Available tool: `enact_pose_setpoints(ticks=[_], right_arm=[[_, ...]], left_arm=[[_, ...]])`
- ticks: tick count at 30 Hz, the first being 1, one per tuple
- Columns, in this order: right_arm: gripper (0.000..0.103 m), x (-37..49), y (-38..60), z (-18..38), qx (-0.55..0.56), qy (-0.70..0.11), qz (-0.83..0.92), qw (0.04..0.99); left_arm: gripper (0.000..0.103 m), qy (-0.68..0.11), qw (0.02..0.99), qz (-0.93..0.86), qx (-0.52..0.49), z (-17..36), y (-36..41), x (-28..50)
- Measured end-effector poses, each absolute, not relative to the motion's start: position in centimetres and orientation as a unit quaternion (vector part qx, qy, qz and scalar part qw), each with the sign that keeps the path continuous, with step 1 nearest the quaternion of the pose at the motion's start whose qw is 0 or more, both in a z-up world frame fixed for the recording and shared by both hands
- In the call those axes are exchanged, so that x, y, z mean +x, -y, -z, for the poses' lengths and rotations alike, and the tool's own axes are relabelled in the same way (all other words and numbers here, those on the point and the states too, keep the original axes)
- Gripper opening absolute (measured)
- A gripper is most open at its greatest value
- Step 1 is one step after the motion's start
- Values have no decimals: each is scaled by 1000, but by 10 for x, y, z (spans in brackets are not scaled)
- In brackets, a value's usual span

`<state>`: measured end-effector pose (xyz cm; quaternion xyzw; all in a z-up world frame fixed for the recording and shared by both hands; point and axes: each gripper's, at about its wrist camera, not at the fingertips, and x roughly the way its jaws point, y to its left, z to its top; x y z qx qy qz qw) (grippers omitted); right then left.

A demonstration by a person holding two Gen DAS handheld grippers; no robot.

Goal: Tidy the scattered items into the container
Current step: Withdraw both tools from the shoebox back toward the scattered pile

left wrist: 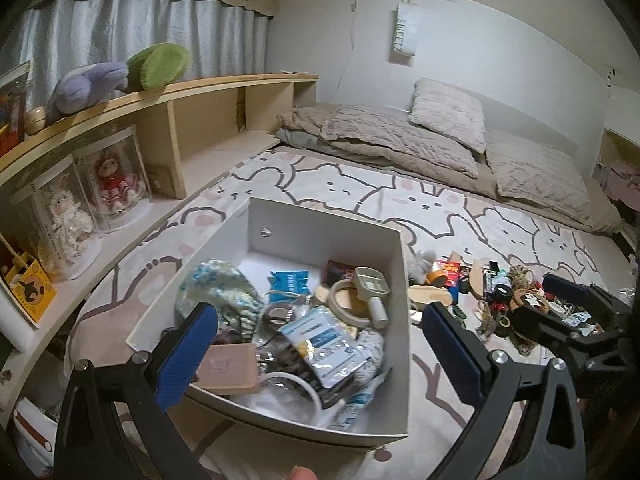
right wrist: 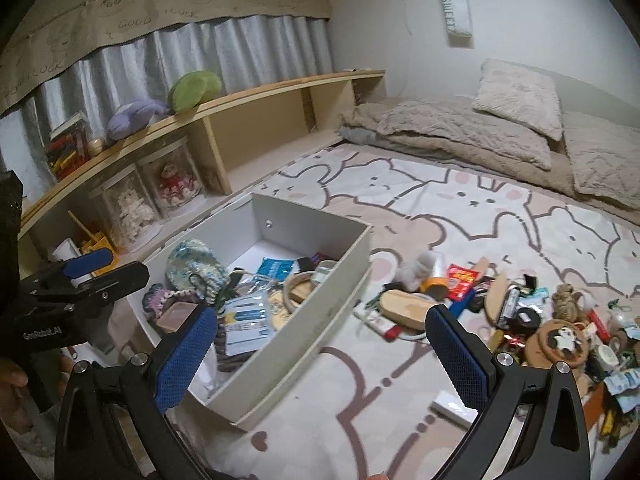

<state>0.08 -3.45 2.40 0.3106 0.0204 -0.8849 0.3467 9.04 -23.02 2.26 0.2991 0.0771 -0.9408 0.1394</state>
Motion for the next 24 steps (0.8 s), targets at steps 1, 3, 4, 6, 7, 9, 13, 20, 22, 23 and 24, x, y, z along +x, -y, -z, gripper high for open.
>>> enact_pose_setpoints(ticks=[1,3,4,6,7,9,13,20,22,23,24], right_arm=[[103,1,29,-25,308,-17,887,344],[103,0,18,-27,305,-11,889,341],[103,-1,14,-28,304,-8,890,339],[103,-2,3,-30,300,-2,893,335],[103,-2,-3,-31,298,0,895,333],[103,-3,-13,-33,294,3,898,329],[103,-4,-32,-33,288,7,903,320],[103,-7,-70,-31,283,1,914,290],[103,-9,-81,-32,281,1,917,282],[103,-10,-86,-32,279,1,919,278],[103,-11,-92,-32,278,1,921,273]], left_arm=[[103,-76,137,941,299,-23,227,89],[103,-74,135,942,298,-23,221,86],[103,-74,134,943,297,-23,217,84],[103,-73,131,944,295,-24,211,81],[103,-72,128,944,294,-25,207,79],[103,-71,124,945,294,-26,199,76],[103,-68,110,947,293,-27,184,70],[103,-62,82,952,288,-26,152,54],[103,-57,75,953,288,-25,143,50],[103,-54,71,953,288,-24,138,47],[103,-51,67,954,288,-24,133,44]])
